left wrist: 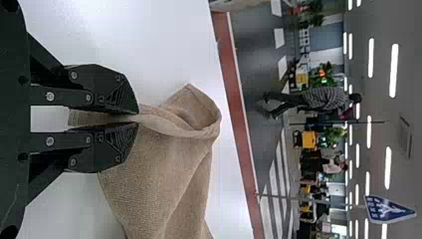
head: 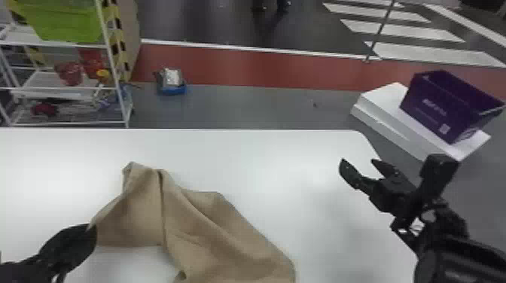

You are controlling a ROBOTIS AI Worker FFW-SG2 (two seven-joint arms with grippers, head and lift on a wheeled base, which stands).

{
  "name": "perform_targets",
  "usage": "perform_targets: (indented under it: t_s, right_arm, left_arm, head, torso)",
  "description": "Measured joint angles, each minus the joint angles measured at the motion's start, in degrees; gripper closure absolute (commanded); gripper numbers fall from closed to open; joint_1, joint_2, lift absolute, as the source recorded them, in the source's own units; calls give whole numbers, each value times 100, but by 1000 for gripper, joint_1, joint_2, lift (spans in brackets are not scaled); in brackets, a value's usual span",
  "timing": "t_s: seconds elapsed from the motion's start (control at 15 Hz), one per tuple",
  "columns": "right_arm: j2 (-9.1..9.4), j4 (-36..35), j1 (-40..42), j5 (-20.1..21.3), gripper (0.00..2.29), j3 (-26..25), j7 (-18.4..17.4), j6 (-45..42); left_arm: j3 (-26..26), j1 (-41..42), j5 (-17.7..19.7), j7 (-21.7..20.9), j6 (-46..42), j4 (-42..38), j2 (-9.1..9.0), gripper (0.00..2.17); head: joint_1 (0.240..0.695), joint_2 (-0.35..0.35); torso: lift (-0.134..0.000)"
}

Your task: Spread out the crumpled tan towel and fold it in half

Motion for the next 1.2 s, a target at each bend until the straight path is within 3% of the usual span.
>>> perform_targets:
  t_s: [0.27, 0.33, 0.4, 0.6, 0.73, 0.93, 1.07, 1.2]
  right_arm:
    - [-1, -618, 342, 752, 124, 699, 1530, -179]
    - [-1, -890, 478, 1012, 127, 1000, 1994, -133]
    - [0, -1178, 595, 1199, 137, 1285, 2521, 49]
    - [-147, -2021, 695, 1415, 144, 2018, 4030, 1649]
    - [-489, -2606, 631, 1523, 151, 2508, 4254, 3190]
    - [-1046, -3077, 329, 1702, 181, 3251, 4255, 5362]
    - [-1199, -3127, 156, 1856, 188, 3833, 4255, 6216]
    - [-1212, -3082, -44, 2072, 221, 4473, 4255, 6618]
  left_arm:
    - [591, -141, 130, -751, 1864, -928, 0, 994]
    - [767, -216, 150, -885, 2257, -1090, 0, 994]
    - [940, -308, 171, -999, 2604, -1212, 0, 994]
    - [1339, -706, 150, -1283, 3622, -1403, 0, 994]
    - [1457, -966, 79, -1370, 4101, -1431, 0, 994]
    - [1454, -1109, 52, -1368, 4238, -1411, 0, 994]
    - [1438, -1119, 50, -1369, 4269, -1396, 0, 994]
    - [1434, -1124, 28, -1370, 4325, -1396, 0, 994]
  head:
    - [695, -9]
    - [695, 43]
    - [695, 145]
    - [695, 292]
    - [695, 350]
    - [695, 350]
    - [695, 350]
    - [695, 350]
  torso:
    - [-124]
    - [-124]
    - [-124]
    - [-124]
    - [-124]
    - [-124]
    - [-124]
    - [-124]
